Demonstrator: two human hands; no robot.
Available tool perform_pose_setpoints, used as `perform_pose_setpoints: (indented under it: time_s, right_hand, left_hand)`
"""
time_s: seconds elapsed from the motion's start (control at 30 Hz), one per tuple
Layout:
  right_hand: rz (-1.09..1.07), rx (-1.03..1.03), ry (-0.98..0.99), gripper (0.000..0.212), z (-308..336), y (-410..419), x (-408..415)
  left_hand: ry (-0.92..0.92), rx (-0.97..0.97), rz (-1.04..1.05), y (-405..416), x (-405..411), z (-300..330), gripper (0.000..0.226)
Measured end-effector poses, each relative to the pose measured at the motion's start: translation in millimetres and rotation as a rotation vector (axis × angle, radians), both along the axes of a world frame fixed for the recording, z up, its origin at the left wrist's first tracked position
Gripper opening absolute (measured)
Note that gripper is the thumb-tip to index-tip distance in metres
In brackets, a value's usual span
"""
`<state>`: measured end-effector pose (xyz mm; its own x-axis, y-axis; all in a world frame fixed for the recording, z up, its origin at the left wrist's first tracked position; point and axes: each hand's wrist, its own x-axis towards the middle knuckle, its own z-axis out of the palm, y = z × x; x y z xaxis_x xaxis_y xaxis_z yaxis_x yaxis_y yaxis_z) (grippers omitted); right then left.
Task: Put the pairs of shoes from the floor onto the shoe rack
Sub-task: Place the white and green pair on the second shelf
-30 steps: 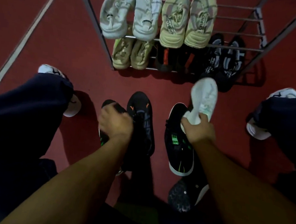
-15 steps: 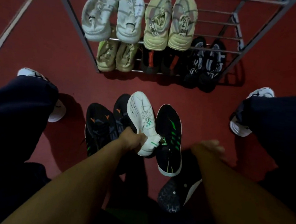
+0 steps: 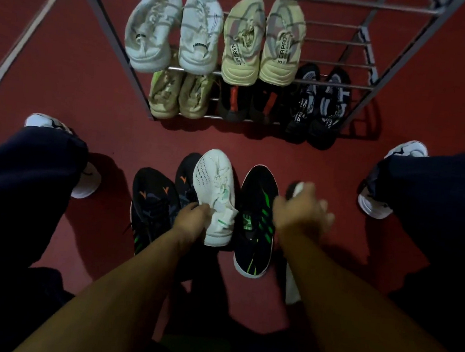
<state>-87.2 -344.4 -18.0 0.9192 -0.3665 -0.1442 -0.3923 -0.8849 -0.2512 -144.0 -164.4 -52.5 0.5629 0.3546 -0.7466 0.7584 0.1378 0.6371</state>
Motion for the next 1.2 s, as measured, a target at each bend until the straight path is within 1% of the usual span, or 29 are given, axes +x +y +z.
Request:
perform_pose_setpoints:
  time_s: [0.07, 0.13, 0.17, 0.23, 0.27, 0.3, 0.33, 0.37, 0.4, 0.43, 0.47, 0.5, 0.57, 0.63, 0.67, 0.73, 0.77, 0.8, 0.83, 0.87, 0.93, 0.97, 1.03, 1.1, 1.17, 1.2]
  right_hand:
    - [0.260, -0.119, -0.282, 0.037, 7, 13, 1]
    - [0.542, -0.152, -0.499, 0.034, 7, 22, -6]
    - [0.666, -0.176, -0.558, 0.034, 4, 24, -11]
    - [0.811, -0.222, -0.568, 0.029, -7, 21, -16]
    - [0.856, -0.248, -0.500, 0.026, -15, 15, -17]
    - [0.883, -0.280, -0.351, 0.025, -25, 6, -17]
    - [0.894, -0.285, -0.133, 0.026, -33, -4, -16]
    - [0.874, -0.245, 0.139, 0.027, -40, -14, -15]
    - [0.845, -0.186, 0.384, 0.028, -45, -19, -15]
    - [0.785, -0.118, 0.562, 0.030, -48, -25, -15]
    - [0.702, -0.032, 0.618, 0.030, -50, -26, -15]
    - [0.614, 0.067, 0.576, 0.028, -52, -23, -13]
    - [0.392, 0.246, 0.389, 0.024, -52, -13, -9]
    - [0.129, 0.371, 0.225, 0.029, -57, -8, -3]
    - [0.018, 0.392, 0.229, 0.039, -59, -8, -1]
    - [-0.118, 0.461, 0.436, 0.059, -66, -10, 0]
    - [-0.156, 0.534, 0.555, 0.059, -68, -10, -1]
    - [-0.200, 0.612, 0.633, 0.054, -66, -9, -2]
    - [-0.243, 0.669, 0.649, 0.048, -65, -9, 0]
    - [-0.271, 0.704, 0.631, 0.044, -64, -9, 3]
    - [-0.332, 0.785, 0.499, 0.035, -59, -5, 6]
    - [-0.395, 0.858, 0.373, 0.027, -56, -4, 8]
    - [-0.571, 1.113, 0.108, 0.019, -42, -1, 12]
    - [-0.689, 1.344, -0.042, 0.026, -27, -6, 18]
    - [-0.728, 1.410, -0.127, 0.032, -18, -17, 23]
    - [-0.740, 1.394, -0.151, 0.033, -16, -23, 24]
  left_hand:
    - [-0.036, -0.022, 0.053, 4, 0, 1, 0.019]
    - [-0.060, 0.015, 0.103, 7, -1, 2, 0.016]
    - [-0.069, 0.043, 0.146, 10, -2, 1, 0.015]
    - [-0.068, 0.089, 0.254, 16, -3, 7, 0.015]
    - [-0.060, 0.109, 0.317, 20, -3, 10, 0.017]
    - [-0.046, 0.113, 0.378, 25, -3, 13, 0.019]
    - [-0.033, 0.106, 0.416, 31, -3, 14, 0.021]
    - [-0.016, 0.082, 0.426, 34, -3, 16, 0.024]
    - [0.006, 0.057, 0.422, 37, -4, 18, 0.030]
    - [0.029, 0.034, 0.400, 39, -4, 16, 0.034]
    - [0.036, 0.011, 0.366, 38, -5, 16, 0.038]
    - [0.022, -0.005, 0.336, 36, -7, 14, 0.039]
    - [-0.013, -0.007, 0.296, 31, -9, 14, 0.034]
    - [-0.033, -0.008, 0.280, 27, -10, 17, 0.029]
    - [-0.038, 0.000, 0.268, 27, -10, 20, 0.028]
    - [-0.054, -0.001, 0.250, 27, -11, 22, 0.026]
    - [-0.061, -0.011, 0.236, 26, -12, 23, 0.024]
    - [-0.063, -0.016, 0.214, 25, -12, 26, 0.021]
    - [-0.066, -0.021, 0.188, 24, -13, 29, 0.019]
    - [-0.069, -0.027, 0.174, 23, -13, 30, 0.019]
    - [-0.045, -0.041, 0.173, 22, -12, 29, 0.012]
    - [-0.028, -0.049, 0.180, 25, -12, 24, 0.013]
    - [-0.019, -0.069, 0.219, 34, -12, 9, 0.019]
    - [0.007, -0.093, 0.265, 39, -12, 0, 0.032]
    - [0.006, -0.148, 0.338, 43, -14, -8, 0.033]
    - [0.003, -0.168, 0.368, 44, -14, -7, 0.035]
